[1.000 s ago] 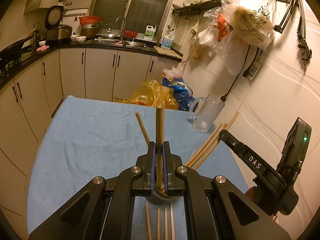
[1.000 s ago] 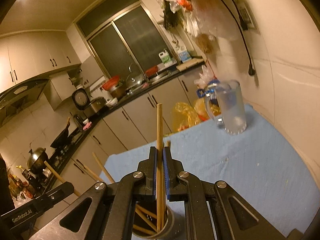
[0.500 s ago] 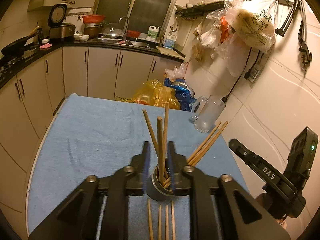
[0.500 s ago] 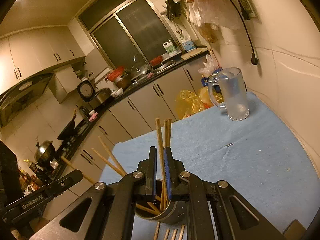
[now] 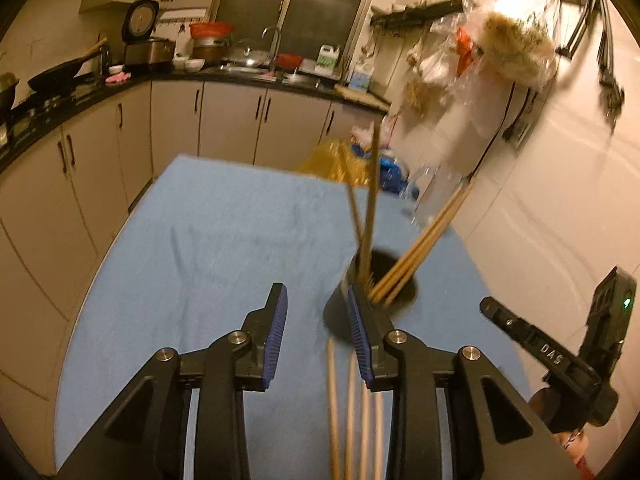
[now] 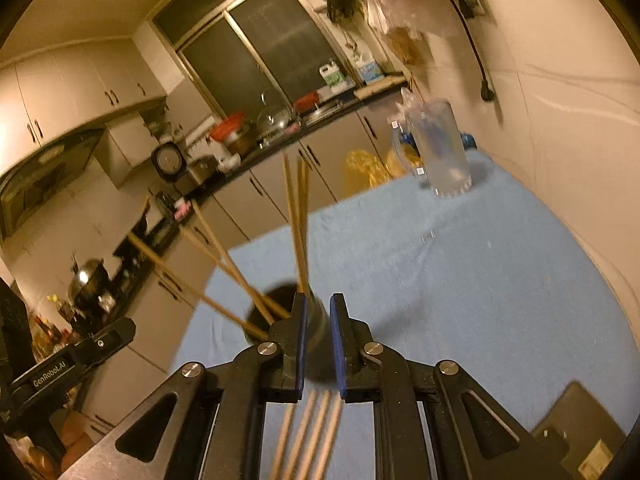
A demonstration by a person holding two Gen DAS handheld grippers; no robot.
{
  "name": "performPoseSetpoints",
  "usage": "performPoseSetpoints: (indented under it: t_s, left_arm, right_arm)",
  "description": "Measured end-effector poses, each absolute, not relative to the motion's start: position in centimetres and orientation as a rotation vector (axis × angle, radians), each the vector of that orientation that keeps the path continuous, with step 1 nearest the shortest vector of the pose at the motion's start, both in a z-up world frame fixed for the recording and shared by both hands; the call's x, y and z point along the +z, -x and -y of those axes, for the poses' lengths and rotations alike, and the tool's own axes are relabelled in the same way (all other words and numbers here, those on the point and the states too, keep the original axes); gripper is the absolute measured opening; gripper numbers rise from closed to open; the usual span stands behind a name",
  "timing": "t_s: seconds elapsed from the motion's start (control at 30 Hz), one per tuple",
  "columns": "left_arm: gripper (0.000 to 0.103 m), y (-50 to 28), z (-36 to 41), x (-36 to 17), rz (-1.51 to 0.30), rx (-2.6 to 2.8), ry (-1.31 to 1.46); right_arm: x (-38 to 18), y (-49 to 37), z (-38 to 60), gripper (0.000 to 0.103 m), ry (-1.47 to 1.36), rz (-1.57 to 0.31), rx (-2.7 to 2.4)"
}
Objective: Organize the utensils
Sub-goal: 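Open the left gripper over the cup while the right gripper opens too, then grasp a loose wooden chopstick with the left gripper while the right gripper grasps another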
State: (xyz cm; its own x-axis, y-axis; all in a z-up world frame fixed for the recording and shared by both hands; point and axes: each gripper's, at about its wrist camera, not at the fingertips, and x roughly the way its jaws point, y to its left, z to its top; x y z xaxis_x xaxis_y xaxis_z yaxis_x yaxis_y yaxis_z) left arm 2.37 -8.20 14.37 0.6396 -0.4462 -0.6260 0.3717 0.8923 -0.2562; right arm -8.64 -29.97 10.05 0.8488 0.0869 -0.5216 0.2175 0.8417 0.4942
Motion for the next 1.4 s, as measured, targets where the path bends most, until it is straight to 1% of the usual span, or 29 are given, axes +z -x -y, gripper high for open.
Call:
performPoseSetpoints:
  t_s: [0.13, 0.27, 0.47, 0.73, 0.87, 1.13, 1.23, 1.33, 1.4]
  left_arm:
    - [0.03, -0.6, 7.9, 10.2, -0.76, -0.412, 0.046]
    - [0.032, 0.9, 7.3, 5.6, -0.812, -0.395, 0.02]
    - [0.032, 0.9, 6.4, 2.0, -0.86, -0.367, 0.046]
    - [0.033, 0.9, 6.2, 1.5, -0.861, -0.38, 0.07]
    - [0.033, 0.9, 6.1, 1.5, -0.863, -0.391, 0.086]
    - [0.033, 1.1, 5.9, 1.5, -0.863, -0.403, 0.088]
    - [0.034, 1.1, 5.9, 1.4, -0.867, -0.411, 0.09]
    - [0.034, 1.1, 5.9, 1.4, -0.869, -0.41, 0.093]
    - [0.034, 1.1, 6.0, 1.4, -0.868, -0.407, 0.091]
  right_arm:
    - [6.8, 9.9, 28.7, 0.013, -0.543, -0.619, -0.096]
    - [2.9, 10.7, 28.0, 0.013, -0.576, -0.716, -0.084]
    - [1.0, 11.1, 26.8, 0.013, -0.537, -0.763, -0.083]
    - [-0.3, 10.3, 24.3, 0.013, -0.473, -0.79, -0.072]
    - [-0.2, 9.4, 23.9, 0.017, -0.467, -0.805, -0.061]
    - [-0.4, 6.8, 22.0, 0.017, -0.432, -0.874, -0.065]
    - [-0.2, 6.3, 21.3, 0.017, -0.372, -0.889, -0.08]
    - [0.0, 6.0, 21.1, 0.011, -0.309, -0.912, -0.075]
    - [0.1, 6.0, 21.5, 0.011, -0.291, -0.931, -0.053]
